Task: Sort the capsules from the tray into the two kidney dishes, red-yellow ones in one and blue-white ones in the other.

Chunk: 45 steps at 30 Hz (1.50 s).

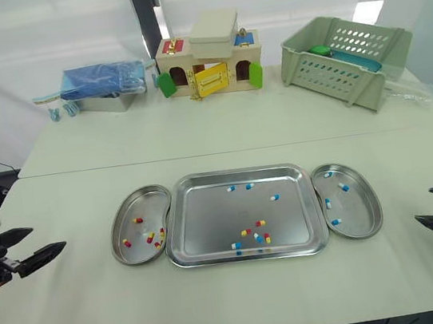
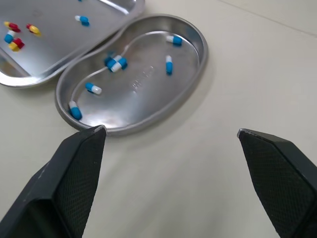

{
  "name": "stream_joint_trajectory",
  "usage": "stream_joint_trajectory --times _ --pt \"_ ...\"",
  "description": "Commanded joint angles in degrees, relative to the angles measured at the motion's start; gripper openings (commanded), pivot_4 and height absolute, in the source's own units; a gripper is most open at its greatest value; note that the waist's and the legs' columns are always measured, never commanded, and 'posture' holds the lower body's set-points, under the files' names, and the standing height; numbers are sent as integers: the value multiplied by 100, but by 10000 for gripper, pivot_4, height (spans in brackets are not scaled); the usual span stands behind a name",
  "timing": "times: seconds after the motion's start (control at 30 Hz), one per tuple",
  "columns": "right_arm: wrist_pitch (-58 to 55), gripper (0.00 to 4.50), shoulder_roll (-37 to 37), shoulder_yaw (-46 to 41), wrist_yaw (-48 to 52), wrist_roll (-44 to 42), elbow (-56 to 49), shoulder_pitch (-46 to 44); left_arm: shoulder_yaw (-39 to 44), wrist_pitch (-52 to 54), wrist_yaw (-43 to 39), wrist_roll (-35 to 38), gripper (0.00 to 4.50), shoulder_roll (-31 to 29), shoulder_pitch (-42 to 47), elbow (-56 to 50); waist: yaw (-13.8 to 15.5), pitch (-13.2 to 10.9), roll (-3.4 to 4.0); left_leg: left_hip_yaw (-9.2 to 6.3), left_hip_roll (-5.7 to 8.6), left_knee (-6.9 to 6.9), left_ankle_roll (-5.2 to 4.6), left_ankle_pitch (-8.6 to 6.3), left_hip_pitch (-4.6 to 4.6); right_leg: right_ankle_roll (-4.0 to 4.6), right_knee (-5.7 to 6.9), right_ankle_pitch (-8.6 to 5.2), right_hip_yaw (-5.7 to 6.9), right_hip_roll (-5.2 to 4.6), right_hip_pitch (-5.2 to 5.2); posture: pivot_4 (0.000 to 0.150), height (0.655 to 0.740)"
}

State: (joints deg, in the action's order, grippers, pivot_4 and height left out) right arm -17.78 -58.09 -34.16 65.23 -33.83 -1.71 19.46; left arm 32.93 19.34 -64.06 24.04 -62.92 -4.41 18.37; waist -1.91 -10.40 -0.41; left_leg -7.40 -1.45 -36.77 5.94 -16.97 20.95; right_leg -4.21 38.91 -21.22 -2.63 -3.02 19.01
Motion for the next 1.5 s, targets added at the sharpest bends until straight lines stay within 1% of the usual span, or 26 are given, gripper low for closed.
stream_joint_trajectory --times 0.03,0.17,0.23,0.3,0.4,0.5,0.57,0.6,0.67,0.83,0.9,0.97,1.07,1.13,1.27,1.37,1.47,1.5 --pt "83 45000 -152 -15 120 218 232 -201 -4 -500 -181 -139 44797 -111 214 398 -7 -8 -10 2 -1 0 0 0 1 0 4 0 -2 0 4 1500 7400" --pt "27 45000 -151 59 139 439 399 -368 -75 -682 -280 -180 44797 -65 318 623 -26 -11 -13 3 -4 -1 0 0 2 0 7 0 -3 2 6 1500 7400" --pt "-92 45000 -221 149 238 521 425 -360 -60 -675 -301 -163 44797 -27 277 551 -33 -11 -12 4 -4 0 0 0 3 0 6 0 -4 2 7 1500 7400" --pt "16 45000 -155 164 204 584 472 -465 -18 -662 -273 -113 44797 45 267 466 -44 -11 -12 4 -4 0 0 0 4 0 6 0 -4 2 9 1500 7400" --pt "199 45000 -70 229 231 673 576 -639 176 -695 -330 128 44797 318 93 112 -70 -11 -12 7 -4 -3 0 0 3 0 9 0 -6 1 8 1500 7400" --pt "273 45000 -83 305 378 697 723 -735 450 -523 -274 495 44797 674 -136 -606 -93 -13 -15 9 -7 -4 0 0 3 0 9 0 -7 1 7 1500 7400" --pt "380 45000 -108 347 502 712 843 -826 643 -318 -101 835 44797 1032 -409 -1419 -97 -16 -20 5 -8 -5 0 0 6 0 8 0 -4 2 8 1500 7400" --pt "467 45000 -120 359 549 722 922 -910 706 -255 -44 1036 44797 1307 -686 -2000 -98 -16 -21 7 -8 -6 0 0 7 0 8 0 -5 0 7 1500 7400" --pt "596 45000 -142 388 655 751 1054 -1051 765 -154 49 1278 44797 1695 -1123 -2804 -96 -16 -20 16 -7 -12 0 0 8 -2 5 1 -14 -4 6 1500 7400" --pt "655 45000 -289 483 890 812 1384 -1412 664 -258 -70 1640 44797 2414 -2149 -4097 -119 -16 -21 22 -9 -13 0 0 1 -2 8 1 -20 -2 4 1500 7400" --pt "369 45000 -471 559 1047 740 1301 -1522 395 -615 -146 1601 44797 2825 -2472 -4483 -112 -15 -18 25 -8 -15 -1 -1 0 -2 8 1 -24 -2 2 1500 7400" --pt "41 45000 -639 640 1194 604 1118 -1631 222 -1050 -182 1504 44797 3197 -2561 -4567 -93 -12 -13 32 -5 -17 -1 -1 -2 -4 7 3 -33 -4 2 1500 7400" --pt "-659 45000 -889 872 1262 341 680 -2078 -98 -1734 -236 1291 44797 3745 -2578 -4391 -83 -9 -8 33 -6 -18 -2 -1 -6 -5 9 4 -33 -1 2 1500 7400" --pt "-1081 45000 -1020 1107 1257 200 309 -2374 -378 -2387 -578 1073 44797 3965 -2606 -4164 -78 -9 -8 34 -7 -20 -2 -1 -7 -5 10 5 -35 0 0 1500 7400" --pt "-1922 45000 -1042 1544 1030 -255 -779 -2913 -857 -3123 -650 894 44797 4499 -2793 -3897 -67 -12 -14 39 -6 -19 -6 -3 -3 -6 5 6 -40 -1 4 1500 7400" --pt "-2475 45000 -791 2078 570 -587 -1740 -3489 -1162 -3496 -692 768 44797 4677 -2995 -3788 -48 -14 -17 41 -6 -19 -11 -7 1 -6 2 6 -41 -1 7 1500 7400" --pt "-3103 45000 -409 2801 99 -948 -2631 -4156 -1353 -3812 -699 722 44797 4733 -3048 -3638 -15 -14 -18 36 -7 -20 -11 -7 0 -6 5 6 -38 -1 7 1500 7400" --pt "-3204 45000 -251 3121 -19 -916 -2851 -4366 -1402 -3910 -700 707 44797 4731 -3052 -3570 -3 -15 -18 34 -7 -20 -11 -7 1 -6 5 6 -36 -1 7 1500 7400"
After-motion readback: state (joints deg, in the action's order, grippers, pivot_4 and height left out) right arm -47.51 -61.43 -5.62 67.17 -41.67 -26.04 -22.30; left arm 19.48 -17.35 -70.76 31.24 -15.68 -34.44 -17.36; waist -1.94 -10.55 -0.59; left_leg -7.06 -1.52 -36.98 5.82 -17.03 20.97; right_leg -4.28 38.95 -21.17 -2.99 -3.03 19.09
